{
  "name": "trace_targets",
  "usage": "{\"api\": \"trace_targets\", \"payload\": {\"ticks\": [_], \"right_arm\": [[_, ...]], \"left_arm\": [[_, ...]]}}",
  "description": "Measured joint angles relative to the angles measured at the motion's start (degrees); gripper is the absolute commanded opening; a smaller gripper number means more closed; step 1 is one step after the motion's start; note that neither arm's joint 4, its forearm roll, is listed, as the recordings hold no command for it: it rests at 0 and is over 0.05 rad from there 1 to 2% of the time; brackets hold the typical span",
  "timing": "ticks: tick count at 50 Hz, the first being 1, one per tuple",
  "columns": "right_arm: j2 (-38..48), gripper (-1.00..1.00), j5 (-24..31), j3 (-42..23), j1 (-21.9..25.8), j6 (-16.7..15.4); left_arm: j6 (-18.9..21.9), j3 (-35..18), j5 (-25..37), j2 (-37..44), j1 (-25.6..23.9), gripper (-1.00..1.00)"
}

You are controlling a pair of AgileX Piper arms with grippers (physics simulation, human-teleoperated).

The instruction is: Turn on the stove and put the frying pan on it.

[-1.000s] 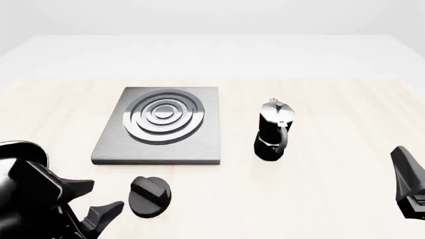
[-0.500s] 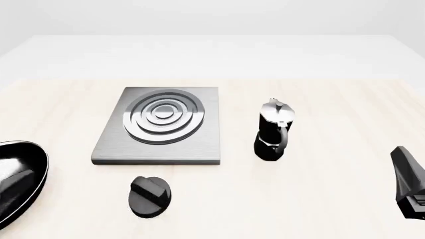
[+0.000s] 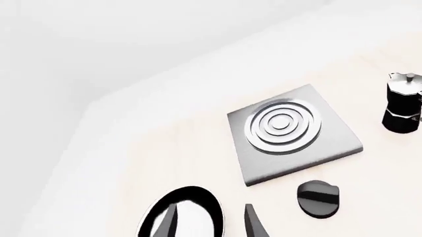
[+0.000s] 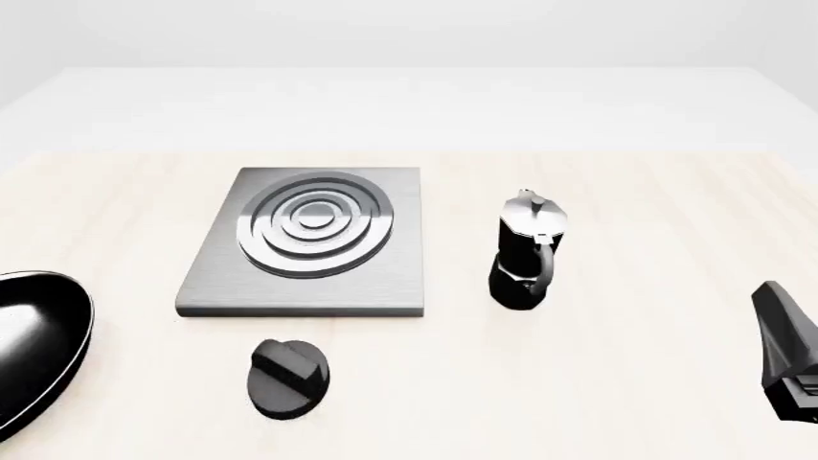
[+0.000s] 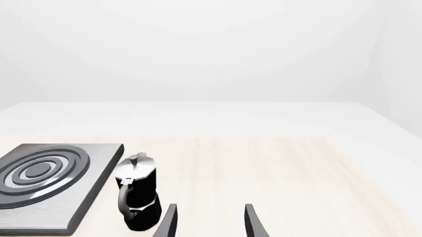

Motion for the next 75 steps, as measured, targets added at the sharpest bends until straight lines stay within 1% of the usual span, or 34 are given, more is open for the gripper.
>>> {"api": "trace_targets", "payload": {"ticks": [6, 12, 26, 37, 45, 50, 62, 68, 75], "right_arm": [[0.0, 1.00, 0.0, 0.0, 0.0, 0.0], [0.0, 1.00, 0.0, 0.0, 0.0, 0.0], [0.0, 1.00, 0.0, 0.0, 0.0, 0.0], [0.0, 1.00, 0.0, 0.0, 0.0, 0.0], [0.0, 1.00, 0.0, 0.0, 0.0, 0.0], [0.0, 1.00, 0.0, 0.0, 0.0, 0.0], [0.0, 1.00, 0.0, 0.0, 0.0, 0.0], [0.0, 1.00, 0.0, 0.0, 0.0, 0.0], [0.0, 1.00, 0.0, 0.0, 0.0, 0.0]], "left_arm": [[-0.3, -3.6, 3.7, -2.8, 3.9, 1.00], [-0.4, -5.6, 6.0, -4.1, 7.5, 1.00], [-0.8, -6.6, 8.2, -3.4, 15.3, 1.00], [-0.1, -7.5, 8.6, -0.5, 20.6, 1.00], [0.9, -5.9, 8.7, 1.4, 24.0, 1.00], [0.7, -4.2, 8.8, 2.6, 25.3, 1.00], [2.6, -1.7, 8.8, 5.6, 29.0, 1.00], [3.4, -0.5, 8.8, 6.1, 29.9, 1.00], [3.6, 1.6, 8.8, 6.2, 29.5, 1.00]]}}
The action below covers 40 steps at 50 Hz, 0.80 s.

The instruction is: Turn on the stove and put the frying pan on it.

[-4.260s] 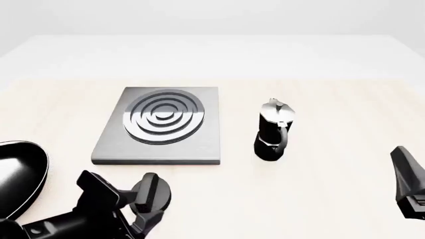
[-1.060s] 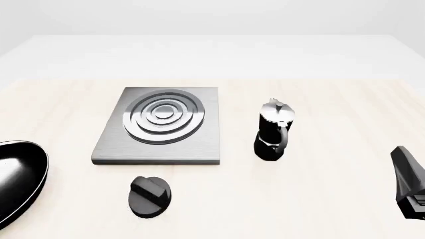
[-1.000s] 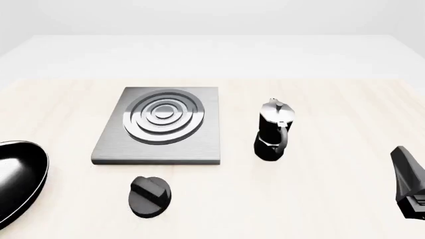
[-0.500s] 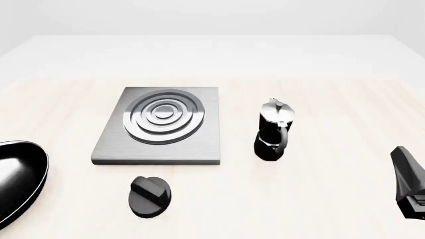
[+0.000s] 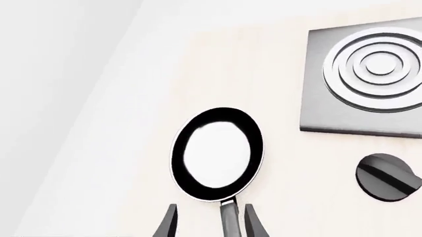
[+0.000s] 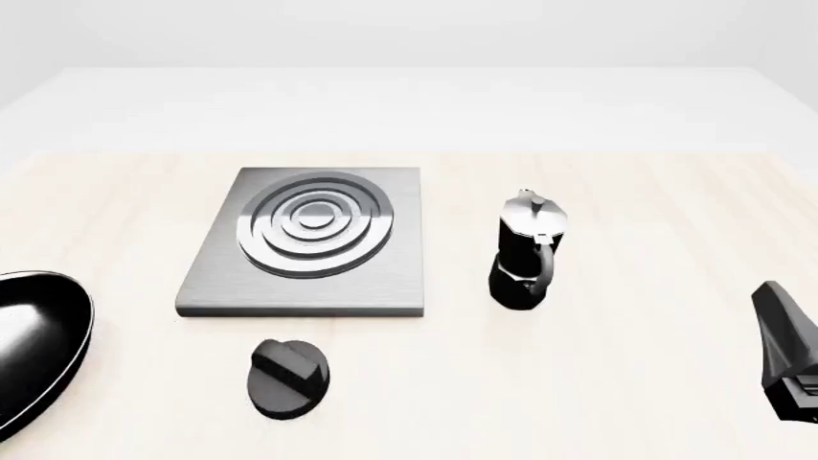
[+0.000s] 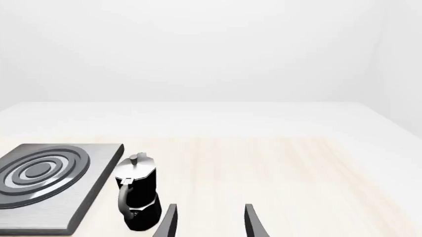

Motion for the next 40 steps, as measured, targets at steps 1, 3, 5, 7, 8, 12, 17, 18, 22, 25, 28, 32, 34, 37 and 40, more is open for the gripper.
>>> {"api": "trace_targets", "payload": {"ticks": [1, 3, 5, 7, 8, 12, 17, 18, 22, 25, 28, 32, 34, 37, 40], "right_arm": [[0.0, 1.00, 0.0, 0.0, 0.0, 0.0], [0.0, 1.00, 0.0, 0.0, 0.0, 0.0], [0.0, 1.00, 0.0, 0.0, 0.0, 0.0], [0.0, 1.00, 0.0, 0.0, 0.0, 0.0], [0.0, 1.00, 0.0, 0.0, 0.0, 0.0], [0.0, 1.00, 0.0, 0.0, 0.0, 0.0], [0.0, 1.00, 0.0, 0.0, 0.0, 0.0], [0.0, 1.00, 0.0, 0.0, 0.0, 0.0], [0.0, 1.00, 0.0, 0.0, 0.0, 0.0], [0.0, 1.00, 0.0, 0.0, 0.0, 0.0], [0.0, 1.00, 0.0, 0.0, 0.0, 0.0], [0.0, 1.00, 0.0, 0.0, 0.0, 0.0], [0.0, 1.00, 0.0, 0.0, 0.0, 0.0], [0.0, 1.00, 0.0, 0.0, 0.0, 0.0], [0.0, 1.00, 0.0, 0.0, 0.0, 0.0]], "left_arm": [[0.0, 0.3, 0.0, 0.0, -0.1, 1.00], [0.0, 1.0, 0.0, -0.1, -0.5, 1.00], [-0.1, 1.6, 0.0, -0.2, -0.9, 1.00], [-0.2, 2.1, 0.0, -0.3, -1.4, 1.00], [-0.2, 2.4, 0.0, -0.4, -1.7, 1.00], [-0.5, 3.5, 0.0, -0.5, -2.6, 1.00], [-1.0, 4.8, 0.0, -0.7, -3.2, 1.00], [-1.1, 5.1, 0.0, -0.7, -3.3, 1.00], [-1.8, 6.1, 0.0, -0.7, -3.6, 1.00], [-2.5, 7.0, 0.0, -0.8, -3.9, 1.00], [-3.0, 8.0, 0.0, -0.8, -4.2, 1.00], [-3.7, 9.1, 0.0, -1.0, -4.6, 1.00], [-4.1, 9.6, 0.0, -1.0, -4.8, 1.00], [-4.5, 10.2, 0.0, -1.0, -4.9, 1.00], [-4.9, 10.8, 0.0, -1.0, -5.0, 1.00]]}}
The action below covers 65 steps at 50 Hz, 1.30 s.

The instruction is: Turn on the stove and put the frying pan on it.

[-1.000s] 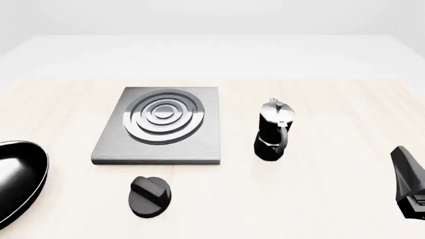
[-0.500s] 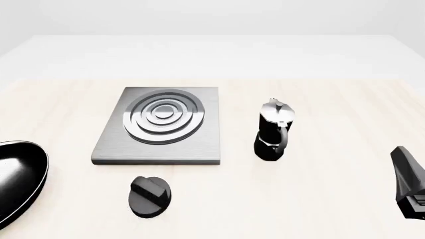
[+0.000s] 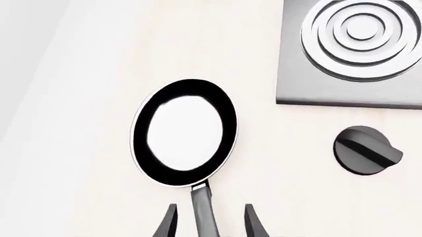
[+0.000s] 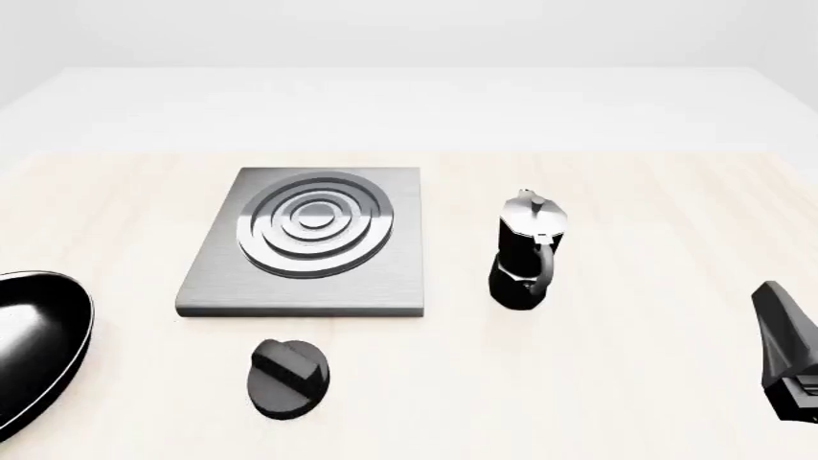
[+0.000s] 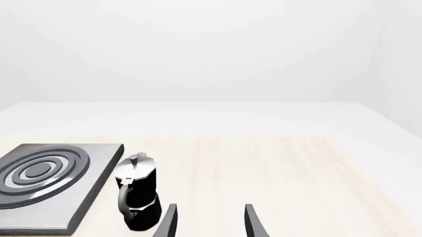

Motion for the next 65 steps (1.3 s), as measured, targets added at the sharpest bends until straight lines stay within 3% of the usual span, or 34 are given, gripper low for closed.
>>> {"api": "trace_targets", "payload": {"ticks": [65], "right_arm": [[0.0, 1.00, 0.0, 0.0, 0.0, 0.0]], "left_arm": [[-1.8, 5.5, 0.0, -1.5, 4.2, 1.00]]}}
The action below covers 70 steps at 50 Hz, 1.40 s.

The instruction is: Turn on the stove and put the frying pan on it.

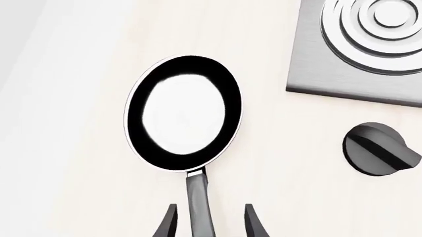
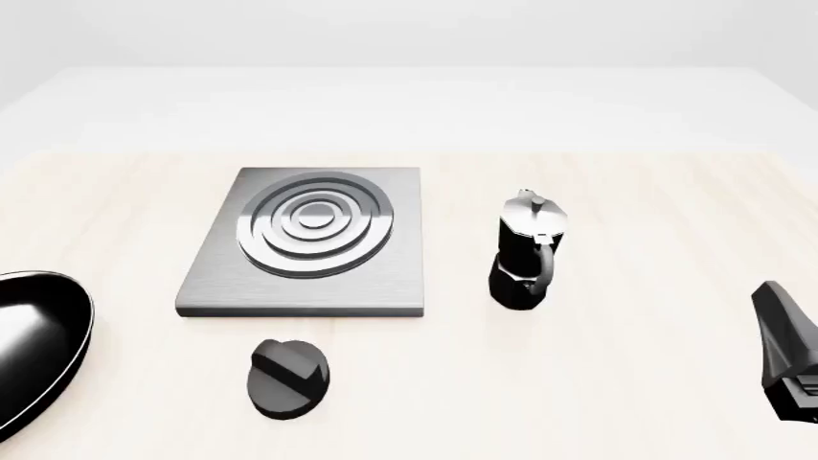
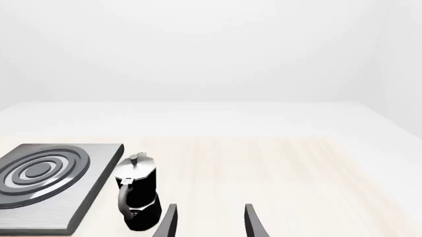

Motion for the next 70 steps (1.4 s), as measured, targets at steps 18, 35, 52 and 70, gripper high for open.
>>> {"api": "trace_targets", "payload": {"ticks": [18, 35, 52, 70], "right_arm": [[0.0, 1.00, 0.0, 0.0, 0.0, 0.0], [0.0, 1.00, 0.0, 0.0, 0.0, 0.0], [0.0, 1.00, 0.0, 0.0, 0.0, 0.0], [0.0, 1.00, 0.0, 0.0, 0.0, 0.0]], "left_arm": [[-0.9, 6.4, -4.7, -0.3, 3.0, 1.00], [-1.0, 14.5, -13.4, 0.8, 4.7, 1.00], [-0.2, 16.9, -17.5, 3.4, 8.6, 1.00], [0.3, 20.9, -22.6, 6.4, 9.8, 1.00]]}}
